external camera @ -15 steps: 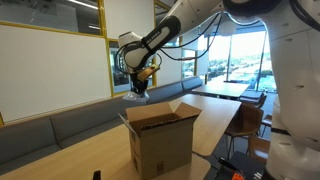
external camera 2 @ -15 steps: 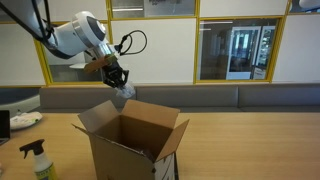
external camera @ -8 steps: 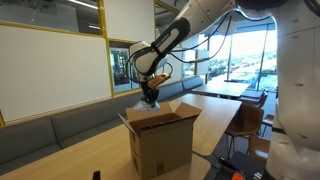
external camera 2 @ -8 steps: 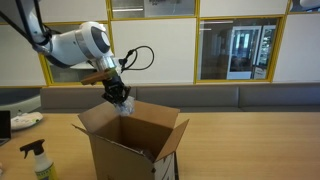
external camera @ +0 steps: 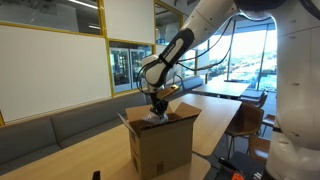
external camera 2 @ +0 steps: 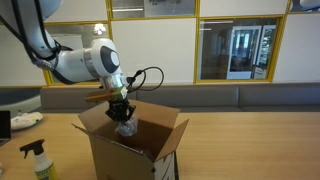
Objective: Pick up the objects from the table and put them in the box.
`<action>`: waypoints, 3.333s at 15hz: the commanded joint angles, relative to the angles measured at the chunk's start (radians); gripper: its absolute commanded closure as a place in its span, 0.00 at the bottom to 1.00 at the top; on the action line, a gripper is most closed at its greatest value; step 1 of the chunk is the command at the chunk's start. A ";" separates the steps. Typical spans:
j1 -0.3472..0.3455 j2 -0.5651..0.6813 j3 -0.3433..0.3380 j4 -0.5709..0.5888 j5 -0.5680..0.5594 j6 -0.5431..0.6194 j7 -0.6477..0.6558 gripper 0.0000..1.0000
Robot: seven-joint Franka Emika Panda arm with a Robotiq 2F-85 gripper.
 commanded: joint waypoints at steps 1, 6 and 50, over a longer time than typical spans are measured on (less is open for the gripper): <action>-0.034 -0.018 0.002 -0.052 0.041 0.049 -0.019 0.71; -0.056 -0.017 -0.003 -0.078 0.049 0.056 -0.018 0.43; 0.251 0.150 0.231 0.442 0.163 -0.359 0.392 0.00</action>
